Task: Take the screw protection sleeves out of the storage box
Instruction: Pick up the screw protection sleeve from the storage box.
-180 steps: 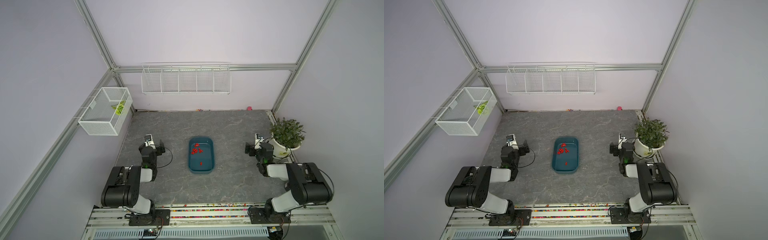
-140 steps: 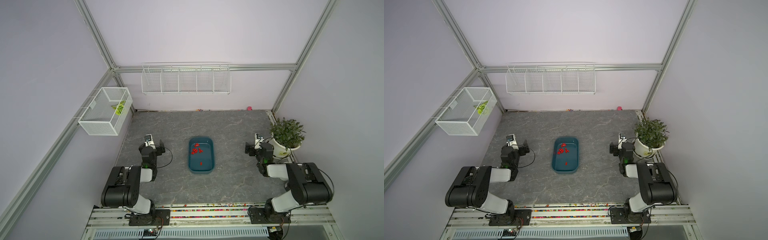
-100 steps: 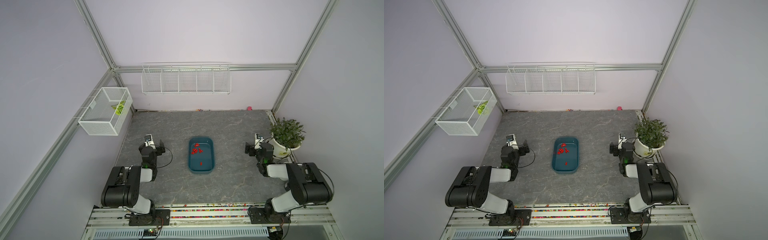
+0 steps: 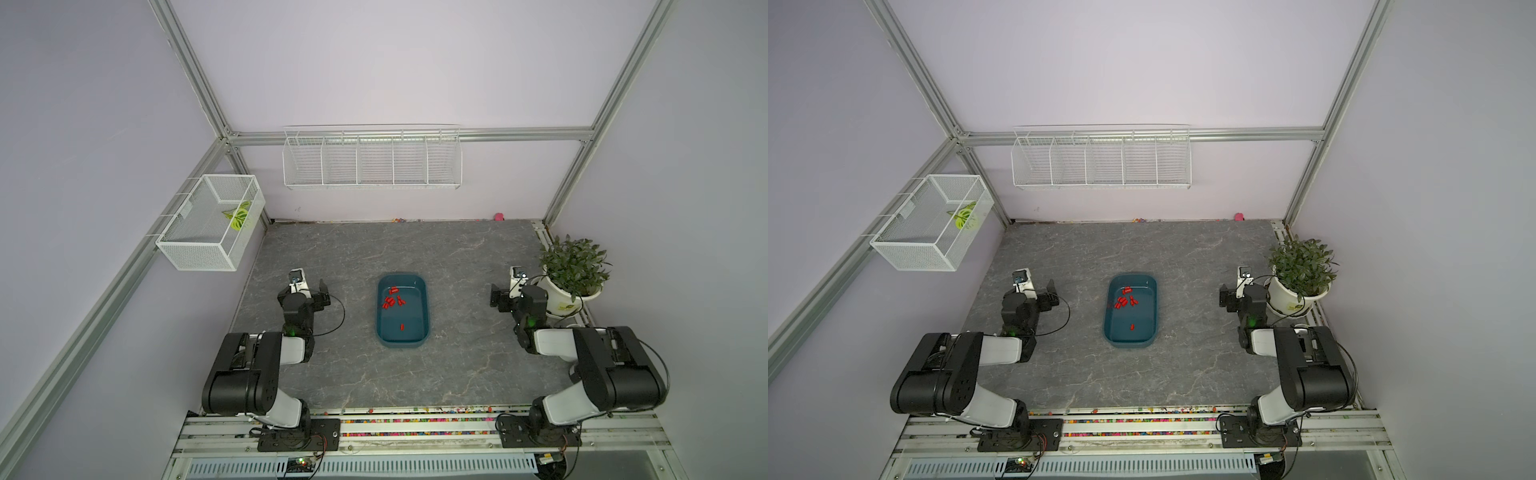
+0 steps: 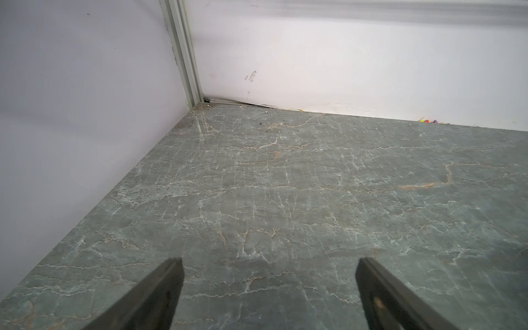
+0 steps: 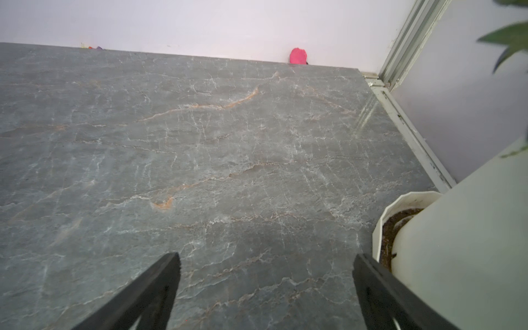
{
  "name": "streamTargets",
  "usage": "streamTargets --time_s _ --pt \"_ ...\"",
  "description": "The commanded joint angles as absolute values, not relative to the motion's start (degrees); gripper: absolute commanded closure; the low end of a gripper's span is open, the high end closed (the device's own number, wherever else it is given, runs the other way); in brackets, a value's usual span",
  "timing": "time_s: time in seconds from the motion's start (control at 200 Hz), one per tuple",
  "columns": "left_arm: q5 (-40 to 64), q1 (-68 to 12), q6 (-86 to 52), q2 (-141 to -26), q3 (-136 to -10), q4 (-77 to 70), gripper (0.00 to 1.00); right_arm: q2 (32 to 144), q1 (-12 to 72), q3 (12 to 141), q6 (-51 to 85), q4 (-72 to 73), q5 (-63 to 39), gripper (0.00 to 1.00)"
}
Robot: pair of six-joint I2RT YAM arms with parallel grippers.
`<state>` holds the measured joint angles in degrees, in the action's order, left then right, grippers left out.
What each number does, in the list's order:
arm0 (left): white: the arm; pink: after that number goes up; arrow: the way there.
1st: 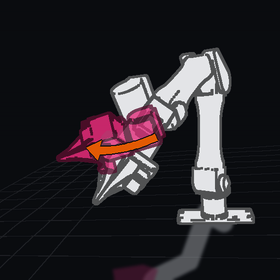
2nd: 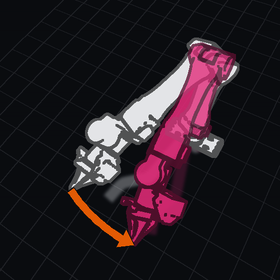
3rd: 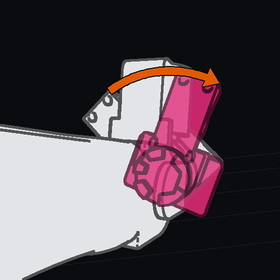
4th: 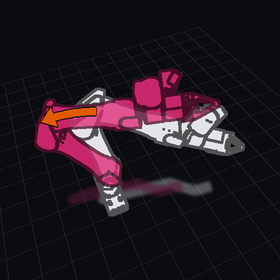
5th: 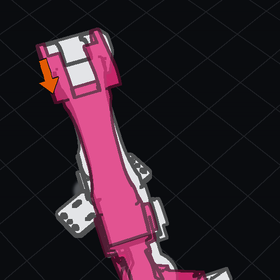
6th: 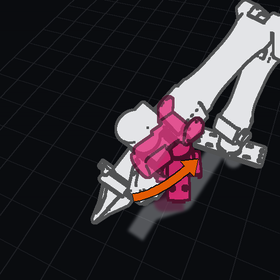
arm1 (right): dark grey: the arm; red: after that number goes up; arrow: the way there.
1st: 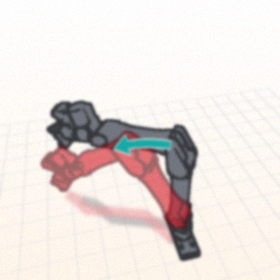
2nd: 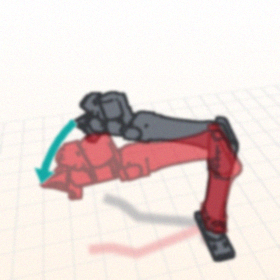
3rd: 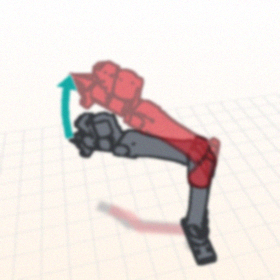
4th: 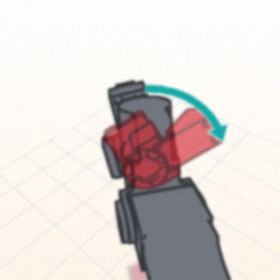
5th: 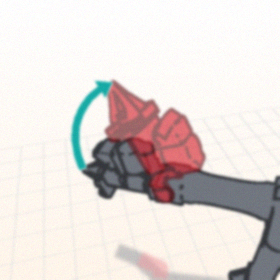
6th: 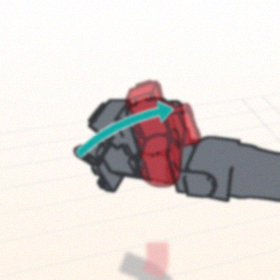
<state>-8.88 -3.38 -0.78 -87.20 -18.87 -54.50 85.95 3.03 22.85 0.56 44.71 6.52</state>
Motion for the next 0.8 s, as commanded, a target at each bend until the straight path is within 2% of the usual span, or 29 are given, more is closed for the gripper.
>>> streamTargets --time_s 0.0,0.095,0.21,0.29,0.375,0.485,0.61,0.795 --pt "-7.46 -2.81 -0.53 -86.57 -20.21 -53.15 0.00 79.29 4.40 25.31 0.89 36.11 10.28 0.01" --pt "-8.95 -3.08 -0.61 -86.30 -19.87 -53.88 0.00 74.53 4.65 34.21 4.94 14.58 9.88 0.01" --pt "-13.95 -5.06 0.79 -82.47 -20.92 -51.28 0.00 73.52 5.43 42.02 6.31 0.76 7.86 0.01" --pt "-14.38 -7.93 2.56 -76.36 -26.74 -35.18 0.00 73.48 5.54 46.43 8.81 -6.03 5.51 0.01" --pt "-16.53 -9.42 -4.79 -73.64 -35.09 -19.29 0.00 73.91 5.37 50.69 17.78 -12.75 6.76 0.01" --pt "-10.90 -9.84 -12.35 -74.06 -44.38 -4.93 0.00 74.42 4.09 52.48 23.14 -15.89 1.92 0.02" --pt "-2.78 -9.84 -19.43 -74.30 -49.36 1.39 0.00 75.18 4.18 54.50 20.40 -16.87 -7.10 0.03" --pt "11.98 -9.74 -22.27 -70.45 -44.58 -5.43 0.00 78.38 15.06 63.02 14.85 -25.39 -0.08 0.06"
